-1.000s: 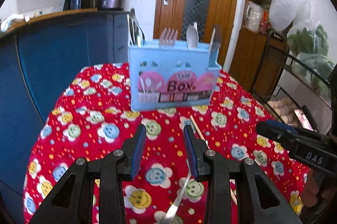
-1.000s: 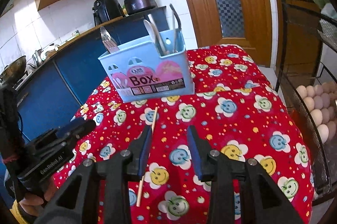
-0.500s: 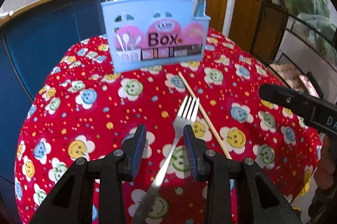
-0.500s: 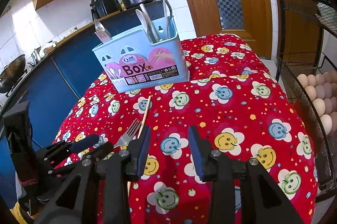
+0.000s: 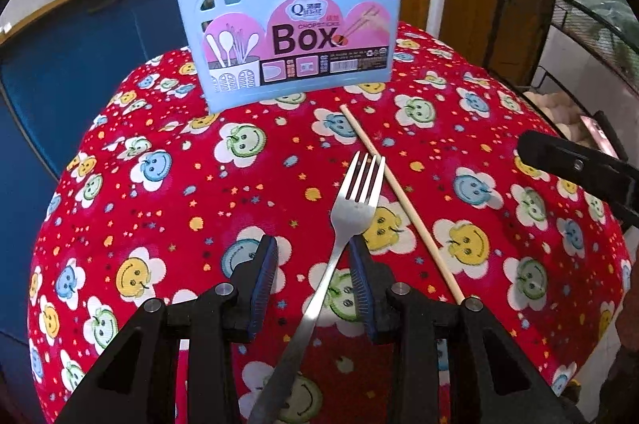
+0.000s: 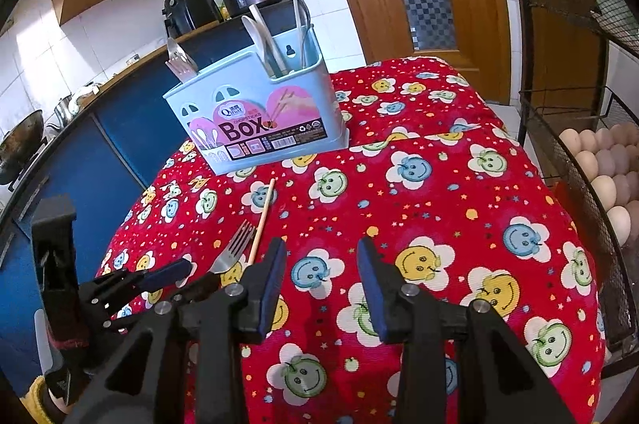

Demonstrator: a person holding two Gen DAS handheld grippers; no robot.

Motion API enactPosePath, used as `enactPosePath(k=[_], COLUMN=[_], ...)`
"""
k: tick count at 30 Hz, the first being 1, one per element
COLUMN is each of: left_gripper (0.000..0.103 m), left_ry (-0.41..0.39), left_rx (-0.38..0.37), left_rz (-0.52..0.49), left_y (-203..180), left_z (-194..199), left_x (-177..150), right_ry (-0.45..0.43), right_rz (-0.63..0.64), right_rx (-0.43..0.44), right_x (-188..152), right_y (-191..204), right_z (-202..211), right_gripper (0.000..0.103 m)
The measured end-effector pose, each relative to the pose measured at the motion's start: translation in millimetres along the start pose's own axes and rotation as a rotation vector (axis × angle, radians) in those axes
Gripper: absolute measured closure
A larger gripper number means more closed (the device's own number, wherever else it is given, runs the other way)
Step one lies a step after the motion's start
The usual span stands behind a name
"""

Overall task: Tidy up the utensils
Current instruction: 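Lower the left tool onto the metal fork and close it around the handle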

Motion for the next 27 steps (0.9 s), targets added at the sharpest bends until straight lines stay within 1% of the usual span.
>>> enactPosePath(k=[3, 8, 11, 15, 20, 22, 27], left_gripper=[0.063, 0.063, 0.063, 0.063, 0.063, 0.064, 0.063], left_ry=[0.000, -0.005, 0.004, 0.007, 0.021, 0.035, 0.115], left_rx=[0.000, 0.025, 0.016, 0.042, 0.023, 0.010, -0.091], left_rz=[0.029, 0.071, 0.100, 0.122, 0.161, 0.168, 0.172], left_y=[3.4, 14.6, 21.0, 30.1, 37.9, 39.1, 42.7], left_z=[-1.5, -3.7, -5.6, -9.4, -11.8, -14.0, -23.1], left_x=[3.2, 5.8, 8.2, 12.4, 15.6, 17.8, 32.7], right_ry=[0.006, 0.020, 0.028, 0.042, 0.048, 0.067, 0.109], right_rz=[0.005, 0.001, 0.004, -0.003, 0.006, 0.022, 0.055], right_rx=[-0.002, -0.004, -0.016, -0.020, -0.014, -0.012, -0.017], right_x=[-1.8, -4.8, -6.3, -7.9, -5.0, -5.3, -7.4], right_y=[0.6, -1.2, -3.2, -4.9, -1.5, 0.3, 3.8], right_z=[-2.0, -5.8, -7.7, -10.1, -12.6, -17.9, -29.1], right_gripper=[0.063, 0.063, 0.063, 0.063, 0.063, 0.063, 0.063])
Point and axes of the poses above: each gripper's, at about its wrist camera, not at the fingertips, and z roughly against the way its jaws point, y to its left, x to its top, the point moved 6 cm from there along -z, roughly the way its jaws point, and after that the axes turned 6 degrees about z, right-handed, at the moved point
